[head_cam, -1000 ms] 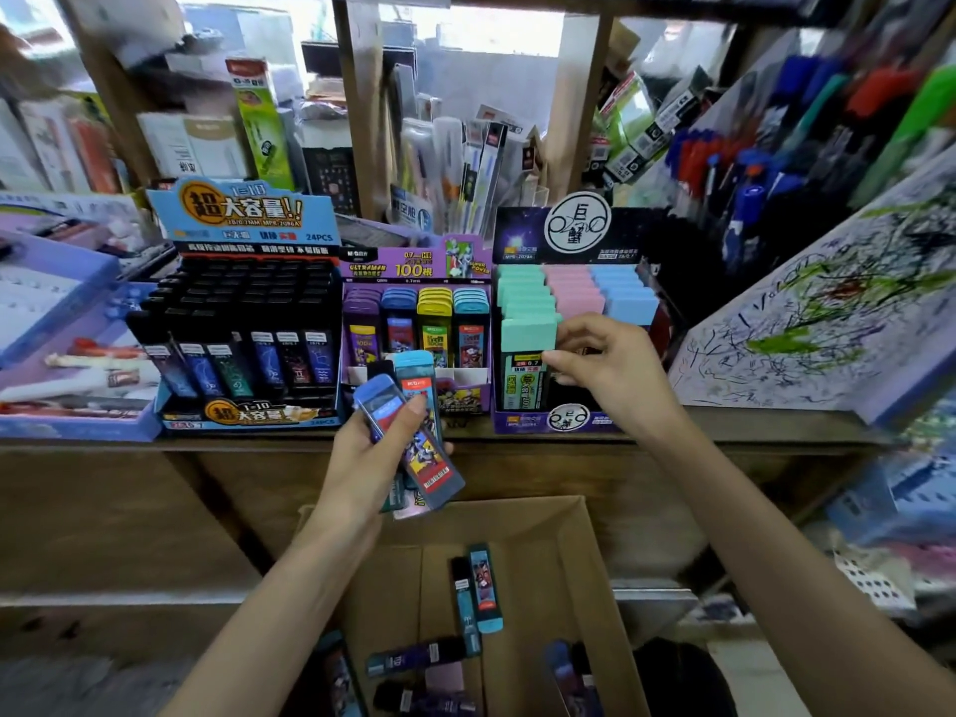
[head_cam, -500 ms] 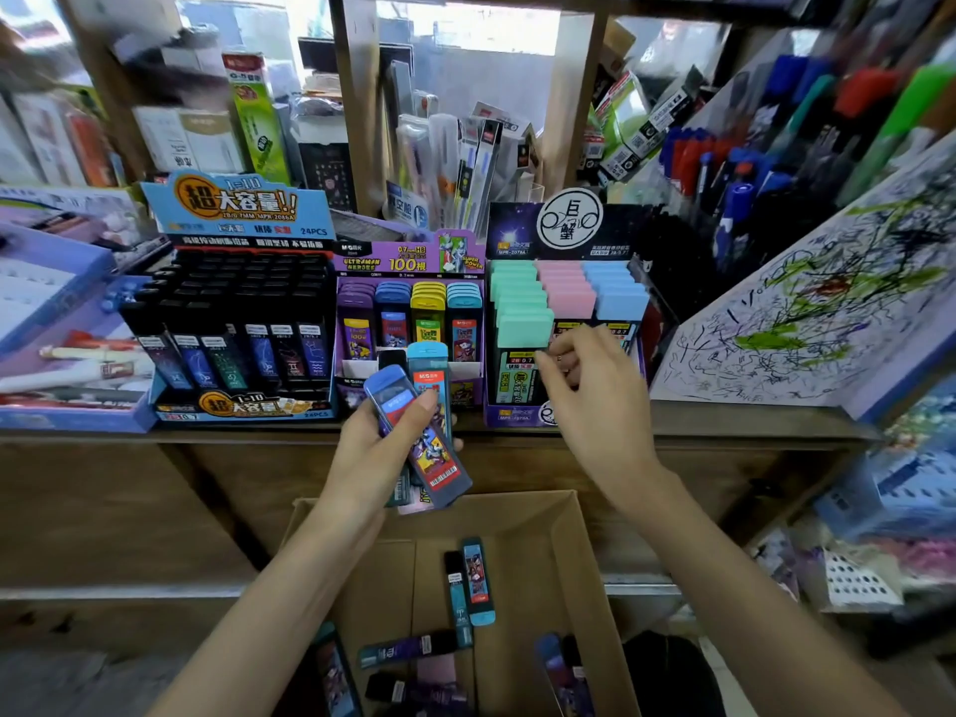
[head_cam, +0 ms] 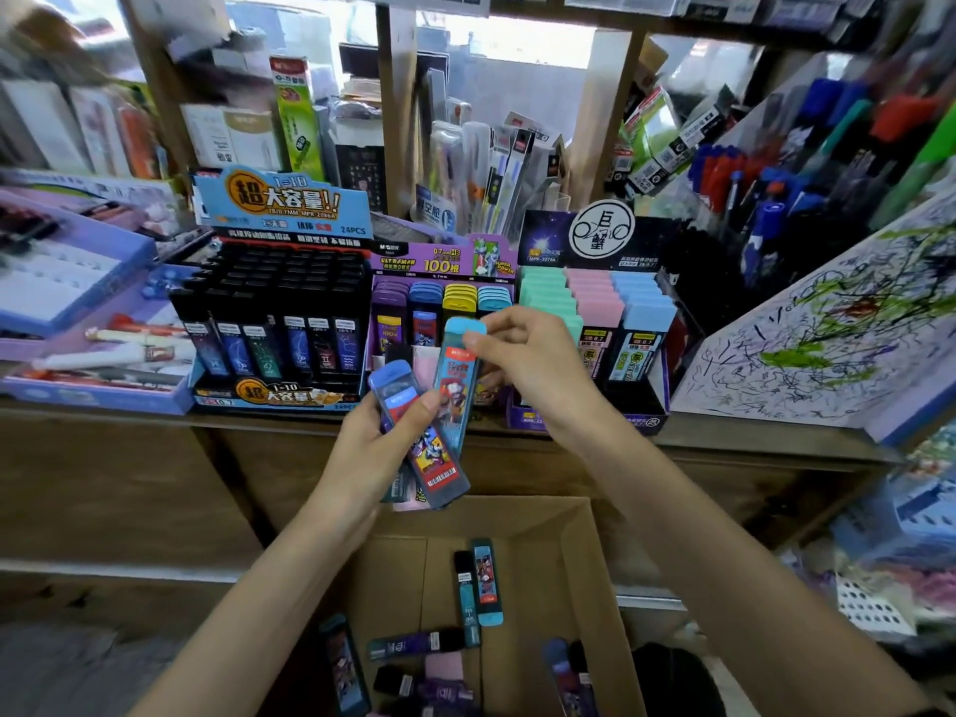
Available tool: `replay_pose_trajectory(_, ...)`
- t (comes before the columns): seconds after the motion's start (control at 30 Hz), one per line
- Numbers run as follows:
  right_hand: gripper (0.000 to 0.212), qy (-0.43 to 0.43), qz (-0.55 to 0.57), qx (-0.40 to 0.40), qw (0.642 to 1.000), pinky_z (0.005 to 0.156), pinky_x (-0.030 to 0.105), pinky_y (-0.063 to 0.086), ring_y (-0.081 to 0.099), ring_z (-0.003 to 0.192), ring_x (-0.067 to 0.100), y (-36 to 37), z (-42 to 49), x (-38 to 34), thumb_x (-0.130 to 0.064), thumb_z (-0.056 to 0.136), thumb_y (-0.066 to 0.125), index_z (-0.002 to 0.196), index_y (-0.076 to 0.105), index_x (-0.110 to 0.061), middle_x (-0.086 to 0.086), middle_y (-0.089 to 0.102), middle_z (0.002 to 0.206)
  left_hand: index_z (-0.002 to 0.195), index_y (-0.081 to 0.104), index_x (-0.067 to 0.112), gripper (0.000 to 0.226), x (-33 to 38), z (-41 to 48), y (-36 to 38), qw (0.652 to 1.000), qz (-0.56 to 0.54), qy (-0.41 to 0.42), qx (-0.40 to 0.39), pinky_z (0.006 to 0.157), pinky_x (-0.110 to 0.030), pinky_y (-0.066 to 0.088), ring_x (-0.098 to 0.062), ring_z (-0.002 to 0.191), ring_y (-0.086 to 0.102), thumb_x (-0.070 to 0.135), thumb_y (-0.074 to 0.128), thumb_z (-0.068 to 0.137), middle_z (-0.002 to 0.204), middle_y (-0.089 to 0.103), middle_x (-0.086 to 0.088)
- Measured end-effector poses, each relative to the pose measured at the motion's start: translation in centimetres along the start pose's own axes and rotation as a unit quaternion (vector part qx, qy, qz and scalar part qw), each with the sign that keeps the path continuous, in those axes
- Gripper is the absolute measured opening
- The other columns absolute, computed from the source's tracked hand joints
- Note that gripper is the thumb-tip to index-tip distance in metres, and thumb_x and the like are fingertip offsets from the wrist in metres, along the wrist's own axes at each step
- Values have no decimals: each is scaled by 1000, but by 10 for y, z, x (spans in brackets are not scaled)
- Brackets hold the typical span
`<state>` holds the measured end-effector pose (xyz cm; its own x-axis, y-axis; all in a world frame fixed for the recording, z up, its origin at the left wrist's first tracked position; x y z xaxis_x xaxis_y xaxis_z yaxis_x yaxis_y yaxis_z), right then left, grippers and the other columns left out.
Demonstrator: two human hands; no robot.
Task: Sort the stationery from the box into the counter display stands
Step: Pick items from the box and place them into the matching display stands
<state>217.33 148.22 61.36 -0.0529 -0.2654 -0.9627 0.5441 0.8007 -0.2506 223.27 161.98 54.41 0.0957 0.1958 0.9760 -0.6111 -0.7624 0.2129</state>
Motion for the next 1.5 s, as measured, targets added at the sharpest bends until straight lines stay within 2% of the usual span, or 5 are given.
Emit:
replay_pose_trajectory(0.4,19,-147,-151,111,971,74,39,55,62,84,20,-45,52,-38,-9,85,66,86,53,-24,0,61,85,98,58,17,20,4,12,-32,999,-22,8,30,56,-27,56,-21,70,71,28,61,81,80,73,-3)
replay_pose_trajectory(0.63,20,-159,-266,69,948,58,6,39,56,70,5,-37,63,-16,-9,85,66,87,53,-24,-15,57,81,100,58,18,27,-2,13,-34,999,-23,7,30,55,-25,56,-20,70,72,30,62,77,79,74,-1)
replay_pose_trajectory(0.97,13,-161,-481,19,862,87,31,34,45,107,25,-28,67,-5,-22,85,67,94,68,-13,7,55,105,102,57,20,29,-3,13,-32,1000,-17,6,20,57,-25,56,-20,72,72,32,61,76,80,74,1)
replay_pose_trajectory(1.2,14,-212,-376,29,901,76,19,33,50,92,9,-22,38,-32,-23,92,57,92,69,-16,-5,58,90,101,58,18,27,5,9,-24,1000,-22,15,5,56,-25,56,-20,72,72,30,61,77,82,74,-3)
replay_pose_trajectory(1.5,11,2,-119,-101,988,53,20,47,58,66,9,24,-4,0,-23,89,63,89,65,-13,1,63,80,101,58,20,29,6,-1,4,998,-46,13,-47,55,-17,52,-9,67,71,32,60,75,76,74,7)
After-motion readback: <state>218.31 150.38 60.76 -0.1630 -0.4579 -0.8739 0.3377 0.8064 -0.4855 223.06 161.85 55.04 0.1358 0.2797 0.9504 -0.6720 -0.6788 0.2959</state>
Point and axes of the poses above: each hand's wrist, its own z-axis towards the middle knuckle, its own y-axis out of the palm, x = y × z, the point moved 3 cm from there along z, towards the middle knuckle
